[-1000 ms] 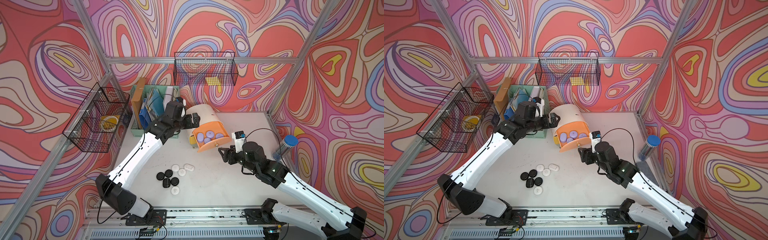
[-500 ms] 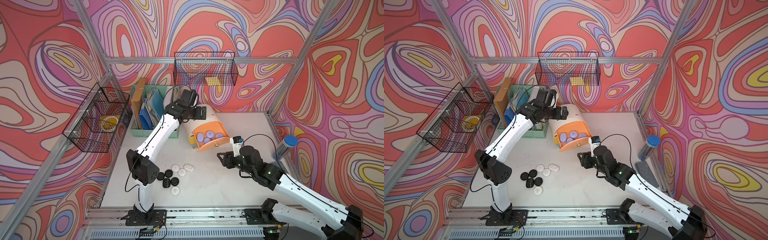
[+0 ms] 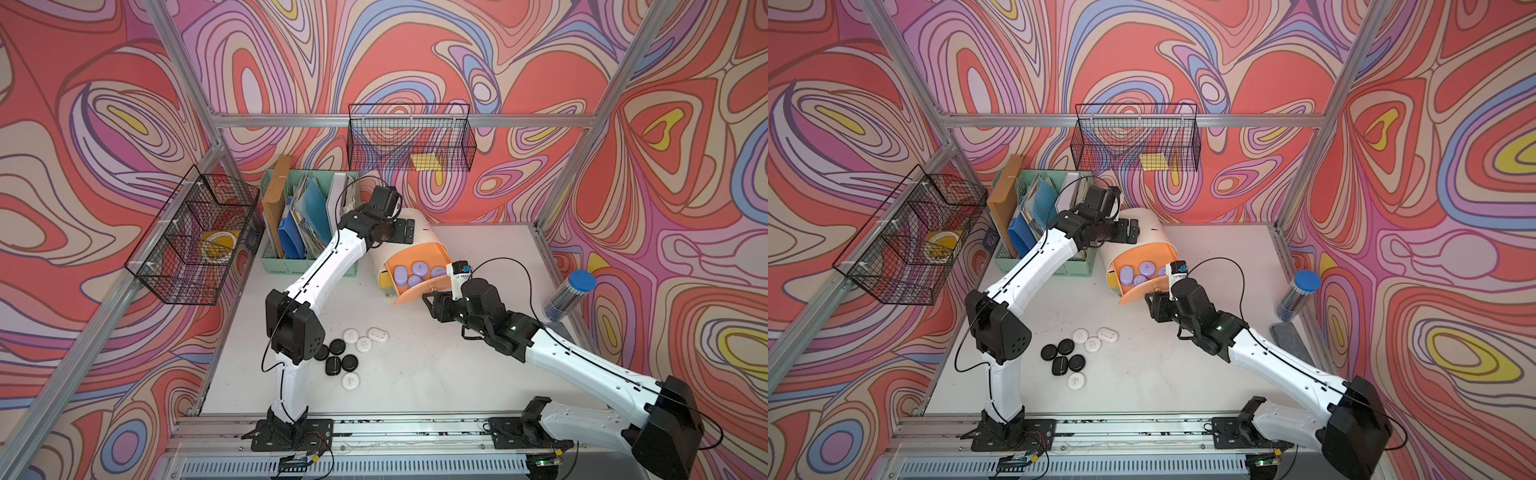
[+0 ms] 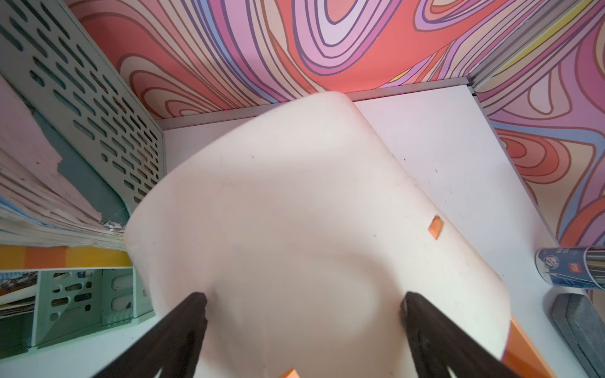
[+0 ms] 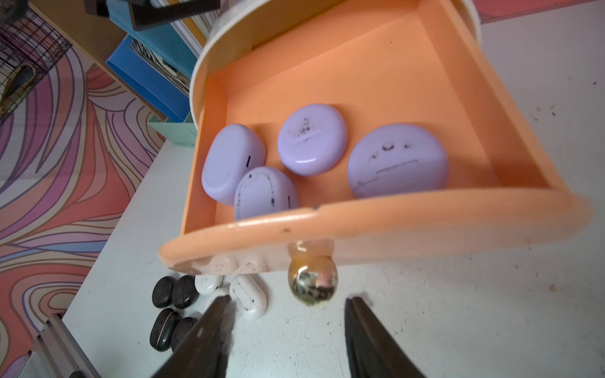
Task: Put the bluetooth earphones in the drawer according to color
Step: Close the drawer in the storage box.
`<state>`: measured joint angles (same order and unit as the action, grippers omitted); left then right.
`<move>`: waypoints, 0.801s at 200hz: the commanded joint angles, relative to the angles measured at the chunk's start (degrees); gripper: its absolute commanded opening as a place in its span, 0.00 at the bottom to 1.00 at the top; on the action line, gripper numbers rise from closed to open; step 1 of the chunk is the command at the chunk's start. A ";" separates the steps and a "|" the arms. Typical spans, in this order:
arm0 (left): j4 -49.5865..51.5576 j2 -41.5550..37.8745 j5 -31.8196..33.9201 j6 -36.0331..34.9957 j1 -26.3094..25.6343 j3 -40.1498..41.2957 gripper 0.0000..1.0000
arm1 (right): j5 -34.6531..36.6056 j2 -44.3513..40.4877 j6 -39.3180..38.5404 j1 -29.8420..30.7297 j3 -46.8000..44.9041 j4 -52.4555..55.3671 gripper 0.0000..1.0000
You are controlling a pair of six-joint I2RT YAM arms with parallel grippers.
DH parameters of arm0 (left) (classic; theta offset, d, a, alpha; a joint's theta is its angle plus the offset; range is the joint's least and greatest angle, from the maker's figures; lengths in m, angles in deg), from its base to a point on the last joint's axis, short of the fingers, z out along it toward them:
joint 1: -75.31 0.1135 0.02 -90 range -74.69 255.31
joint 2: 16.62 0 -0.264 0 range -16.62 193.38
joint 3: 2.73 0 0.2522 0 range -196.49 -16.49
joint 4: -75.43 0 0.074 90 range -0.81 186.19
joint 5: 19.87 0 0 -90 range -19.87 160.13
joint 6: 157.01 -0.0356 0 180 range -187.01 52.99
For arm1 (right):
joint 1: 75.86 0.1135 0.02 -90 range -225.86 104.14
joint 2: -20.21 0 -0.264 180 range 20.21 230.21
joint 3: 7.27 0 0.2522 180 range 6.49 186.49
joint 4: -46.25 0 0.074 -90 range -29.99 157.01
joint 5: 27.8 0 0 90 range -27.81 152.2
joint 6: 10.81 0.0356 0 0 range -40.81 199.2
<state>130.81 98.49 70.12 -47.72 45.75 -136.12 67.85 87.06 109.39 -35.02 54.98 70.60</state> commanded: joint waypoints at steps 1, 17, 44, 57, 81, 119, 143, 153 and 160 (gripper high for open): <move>1.28 -0.23 -0.85 -0.08 0.12 3.03 0.96 | 1.81 1.39 0.37 -1.14 3.02 -3.32 0.56; 1.09 -0.21 -0.87 0.01 0.07 3.60 0.96 | 1.68 3.18 0.49 -2.02 4.62 -3.46 0.56; 0.58 -0.58 -0.90 0.19 0.10 4.71 0.96 | 0.14 6.21 0.56 -3.21 6.88 -4.69 0.55; 0.38 -0.76 -1.19 0.29 0.04 5.01 0.96 | -0.33 7.67 0.54 -3.47 7.90 -5.36 0.54; 0.18 -0.85 -1.69 0.49 0.06 5.29 0.96 | -0.90 10.95 0.56 -4.25 10.05 -6.59 0.53; -0.04 -1.28 -2.44 0.84 0.07 5.86 0.95 | -2.43 15.83 1.62 -6.27 12.46 -10.23 0.49; -0.19 -1.62 -2.95 1.01 0.10 6.08 0.96 | -4.06 17.81 2.74 -7.13 12.09 -15.33 0.46; -0.25 -1.73 -3.26 1.10 0.11 6.15 0.96 | -4.80 18.64 2.93 -7.29 11.90 -17.55 0.46; -0.19 -1.82 -3.61 1.21 0.11 6.08 0.95 | -5.18 19.14 3.08 -7.42 11.89 -18.72 0.46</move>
<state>126.81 96.70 69.44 -47.26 46.03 -132.13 64.44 104.39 111.27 -41.62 66.39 58.93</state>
